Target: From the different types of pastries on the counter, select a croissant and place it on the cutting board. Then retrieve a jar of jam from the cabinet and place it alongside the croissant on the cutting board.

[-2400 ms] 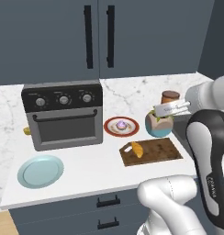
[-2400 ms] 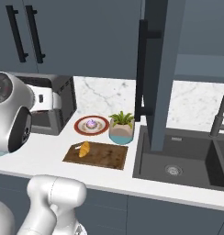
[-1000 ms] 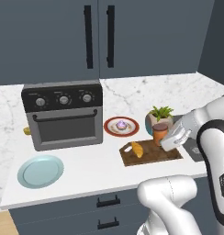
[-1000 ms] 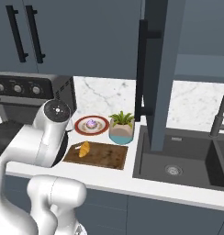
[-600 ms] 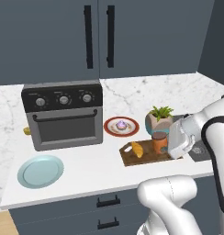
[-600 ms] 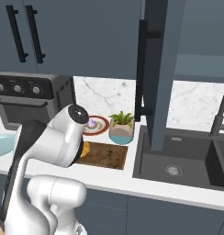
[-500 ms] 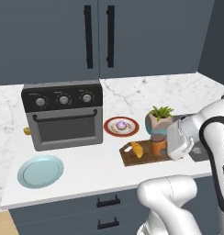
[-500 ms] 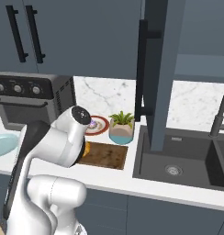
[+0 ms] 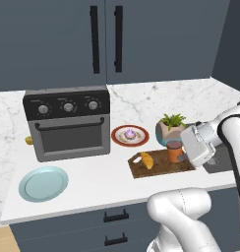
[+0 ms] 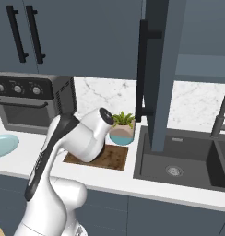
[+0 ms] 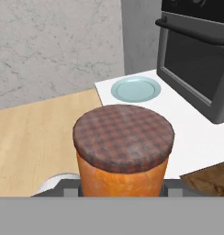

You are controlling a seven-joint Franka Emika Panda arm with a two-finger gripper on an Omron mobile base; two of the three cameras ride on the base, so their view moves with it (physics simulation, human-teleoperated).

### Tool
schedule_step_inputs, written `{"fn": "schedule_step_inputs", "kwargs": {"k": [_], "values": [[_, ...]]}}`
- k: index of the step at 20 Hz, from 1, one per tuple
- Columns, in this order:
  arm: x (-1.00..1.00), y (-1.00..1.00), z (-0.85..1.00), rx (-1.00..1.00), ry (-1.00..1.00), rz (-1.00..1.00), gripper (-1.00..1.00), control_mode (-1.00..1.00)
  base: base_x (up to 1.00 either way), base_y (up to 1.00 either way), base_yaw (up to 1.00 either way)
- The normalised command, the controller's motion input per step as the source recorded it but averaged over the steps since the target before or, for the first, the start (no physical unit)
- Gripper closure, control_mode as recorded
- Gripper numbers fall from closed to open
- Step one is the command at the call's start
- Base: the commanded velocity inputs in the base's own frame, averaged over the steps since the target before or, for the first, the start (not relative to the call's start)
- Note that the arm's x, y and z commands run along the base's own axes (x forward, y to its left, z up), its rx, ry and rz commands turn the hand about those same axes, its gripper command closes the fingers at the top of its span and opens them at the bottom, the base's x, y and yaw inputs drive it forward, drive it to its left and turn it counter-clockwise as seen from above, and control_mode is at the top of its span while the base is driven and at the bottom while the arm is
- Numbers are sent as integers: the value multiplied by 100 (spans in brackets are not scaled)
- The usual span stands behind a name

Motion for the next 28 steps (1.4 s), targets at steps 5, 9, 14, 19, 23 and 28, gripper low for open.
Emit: {"fn": "schedule_step_inputs", "kwargs": {"k": [5, 9, 14, 19, 23, 28], "values": [[23, -16, -2, 2, 0, 0, 100, -100, 0, 0, 0], [44, -16, -33, 0, 0, 0, 100, -100, 0, 0, 0], [51, -33, -21, 0, 0, 0, 100, -100, 0, 0, 0], [20, -40, -8, 0, 0, 3, 100, -100, 0, 0, 0], [-3, -39, -9, 0, 0, 7, 100, -100, 0, 0, 0], [-8, -15, -23, 0, 0, 1, 100, -100, 0, 0, 0]]}}
